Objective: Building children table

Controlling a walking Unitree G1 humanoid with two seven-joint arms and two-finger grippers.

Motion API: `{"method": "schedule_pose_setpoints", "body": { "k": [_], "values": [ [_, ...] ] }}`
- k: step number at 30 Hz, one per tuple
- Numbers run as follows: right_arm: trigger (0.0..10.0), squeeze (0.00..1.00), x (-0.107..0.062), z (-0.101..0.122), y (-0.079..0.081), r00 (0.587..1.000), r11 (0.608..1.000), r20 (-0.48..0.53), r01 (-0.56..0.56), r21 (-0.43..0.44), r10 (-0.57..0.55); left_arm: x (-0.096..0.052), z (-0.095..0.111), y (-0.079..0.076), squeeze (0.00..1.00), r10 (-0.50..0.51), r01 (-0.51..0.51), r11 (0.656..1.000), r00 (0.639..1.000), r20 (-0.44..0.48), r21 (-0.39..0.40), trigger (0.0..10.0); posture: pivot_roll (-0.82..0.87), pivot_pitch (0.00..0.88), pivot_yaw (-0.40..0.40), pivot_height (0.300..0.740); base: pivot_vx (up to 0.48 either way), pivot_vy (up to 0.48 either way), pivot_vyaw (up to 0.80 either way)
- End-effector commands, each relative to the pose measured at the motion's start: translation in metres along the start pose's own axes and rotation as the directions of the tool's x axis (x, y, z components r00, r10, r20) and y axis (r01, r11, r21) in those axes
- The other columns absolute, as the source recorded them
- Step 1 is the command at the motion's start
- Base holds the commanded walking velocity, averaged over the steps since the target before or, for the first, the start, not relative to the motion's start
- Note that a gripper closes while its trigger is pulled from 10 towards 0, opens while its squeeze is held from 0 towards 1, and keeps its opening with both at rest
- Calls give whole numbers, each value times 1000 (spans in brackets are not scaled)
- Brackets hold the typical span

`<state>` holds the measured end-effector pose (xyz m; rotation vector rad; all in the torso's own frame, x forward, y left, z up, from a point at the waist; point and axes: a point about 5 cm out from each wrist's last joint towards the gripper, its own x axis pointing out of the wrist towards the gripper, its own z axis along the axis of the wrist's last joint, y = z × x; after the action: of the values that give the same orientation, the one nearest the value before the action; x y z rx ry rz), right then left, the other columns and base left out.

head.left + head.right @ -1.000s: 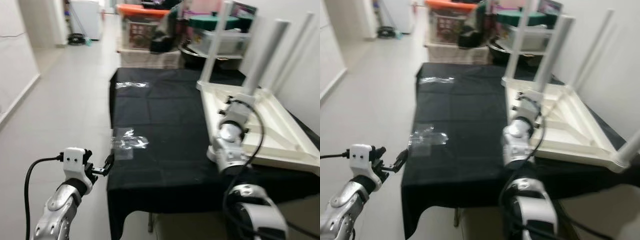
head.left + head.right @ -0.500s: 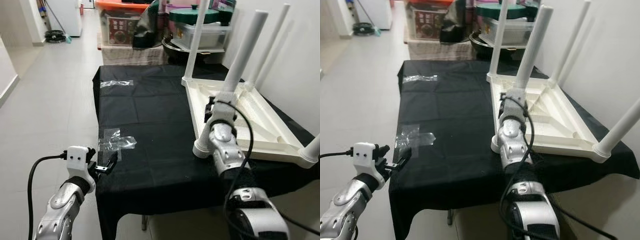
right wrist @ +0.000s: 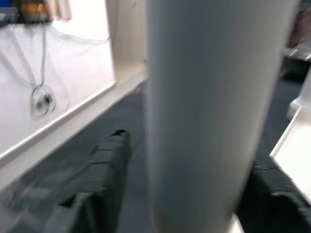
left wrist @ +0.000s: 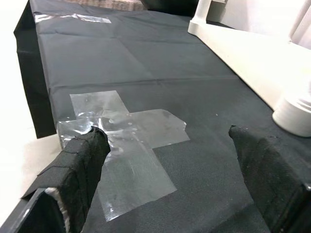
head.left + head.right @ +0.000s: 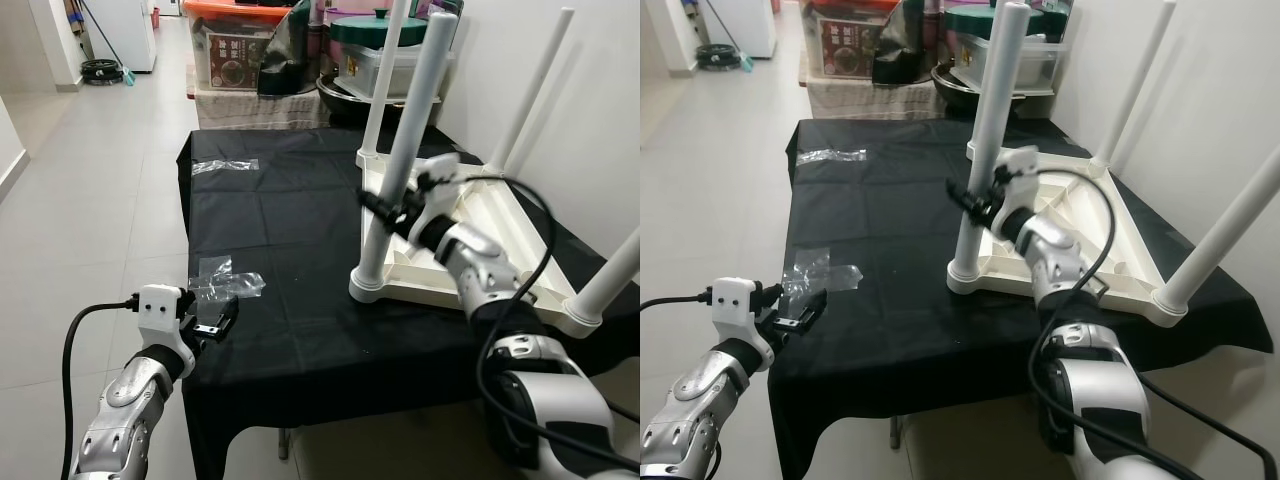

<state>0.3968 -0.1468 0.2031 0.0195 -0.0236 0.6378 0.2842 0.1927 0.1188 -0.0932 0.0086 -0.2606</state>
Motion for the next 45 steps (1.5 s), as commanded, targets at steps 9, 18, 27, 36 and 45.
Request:
{"method": "schedule_pose_setpoints", "body": {
  "k": [9,18,27,36,45],
  "values": [
    [0,0,11,-28,19,996,1000,-84,-18,10,18,-5,-6,-1,0,5,-5,1000,1000,-15,4,10000,65,0,-111,740,0,0,0],
    [0,0,-43,-69,-30,495,530,-225,838,-131,-839,-6,-8,-3,0,0,0,1000,1000,-23,-1,10000,52,0,-101,740,0,0,0],
    [10000,1000,-42,-69,6,545,561,-155,824,-83,-824,-5,-7,-2,0,-7,7,1000,1000,-29,2,10000,37,0,-86,740,0,0,0],
    [10000,0,-10,-23,-14,837,837,-12,546,-18,-547,-4,-7,-1,0,-7,7,1000,1000,-26,5,10000,51,0,-94,740,0,0,0],
    [10000,0,-10,-22,-17,947,948,-49,314,-50,-316,-4,-5,0,0,-3,3,1000,1000,-22,9,10000,67,0,-98,740,0,0,0]
  ]
}}
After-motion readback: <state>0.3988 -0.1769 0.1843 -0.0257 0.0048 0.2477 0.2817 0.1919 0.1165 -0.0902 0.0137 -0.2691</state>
